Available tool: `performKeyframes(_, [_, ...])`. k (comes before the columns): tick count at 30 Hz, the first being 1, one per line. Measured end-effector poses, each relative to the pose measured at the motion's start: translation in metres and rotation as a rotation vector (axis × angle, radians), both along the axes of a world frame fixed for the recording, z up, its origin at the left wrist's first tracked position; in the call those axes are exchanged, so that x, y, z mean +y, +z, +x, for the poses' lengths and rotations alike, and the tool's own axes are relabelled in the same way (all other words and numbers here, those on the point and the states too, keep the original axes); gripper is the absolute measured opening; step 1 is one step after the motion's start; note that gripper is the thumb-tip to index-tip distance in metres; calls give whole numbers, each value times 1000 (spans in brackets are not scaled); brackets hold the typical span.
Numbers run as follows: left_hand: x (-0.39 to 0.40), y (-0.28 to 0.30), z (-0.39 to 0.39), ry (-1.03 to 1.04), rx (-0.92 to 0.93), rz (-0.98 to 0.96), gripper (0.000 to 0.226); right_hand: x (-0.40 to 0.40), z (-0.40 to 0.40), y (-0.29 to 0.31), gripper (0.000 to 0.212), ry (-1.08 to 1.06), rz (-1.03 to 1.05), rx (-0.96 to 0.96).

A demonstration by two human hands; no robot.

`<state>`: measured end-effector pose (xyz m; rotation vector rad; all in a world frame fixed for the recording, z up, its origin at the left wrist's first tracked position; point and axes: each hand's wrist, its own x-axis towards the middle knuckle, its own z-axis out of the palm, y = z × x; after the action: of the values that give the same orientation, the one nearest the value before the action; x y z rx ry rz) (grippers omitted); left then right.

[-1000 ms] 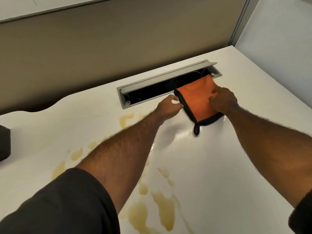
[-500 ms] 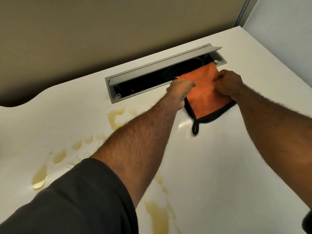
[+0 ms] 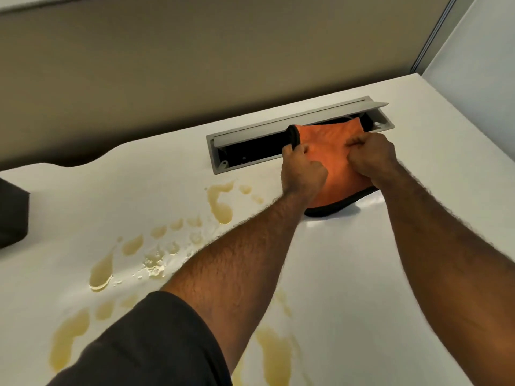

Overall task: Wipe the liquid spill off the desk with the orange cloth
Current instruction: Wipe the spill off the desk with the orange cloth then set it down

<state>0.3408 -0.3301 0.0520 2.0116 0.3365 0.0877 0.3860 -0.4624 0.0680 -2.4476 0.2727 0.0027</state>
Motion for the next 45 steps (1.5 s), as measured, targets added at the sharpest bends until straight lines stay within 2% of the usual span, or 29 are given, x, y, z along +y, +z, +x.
performKeyframes(5, [85,19,-37,40,-36,165,49,78,-44,16,42,83,104,-40])
performKeyframes(11, [213,25,-115,134,21,309,60,192,-99,13,47,325,124,-1])
performKeyframes(14, [271,18,-155,178,44,347,61,242,-126,7,48,453,132,23])
performKeyframes(18, [337,7,-211,285,87,300,55,300,-160,-5,49,612,161,17])
performKeyframes(20, [355,-2,-235,295,116,252,60,319,-170,-20,47,671,132,31])
performKeyframes(23, [366,-22,-264,250,176,212,59,335,-182,-42,39,688,67,151])
performKeyframes(25, [370,-34,-277,178,172,198,63,342,-193,-53,34,716,-108,164])
performKeyframes(27, [377,-45,-284,167,151,210,60,347,-200,-57,32,690,-368,26])
performKeyframes(28, [385,-49,-287,202,144,230,58,350,-202,-56,32,677,-426,-79])
performKeyframes(31, [412,-53,-301,410,123,420,52,369,-208,-50,51,787,-342,-229])
performKeyframes(33, [432,-53,-317,517,115,575,50,384,-212,-48,65,882,-305,-220])
performKeyframes(35, [454,-55,-333,571,181,681,49,399,-217,-48,74,929,-288,-187])
performKeyframes(40, [481,-87,-363,367,490,741,61,421,-230,-73,83,1043,-437,-63])
performKeyframes(45, [469,-105,-365,382,504,777,83,421,-234,-88,85,1038,-539,-61])
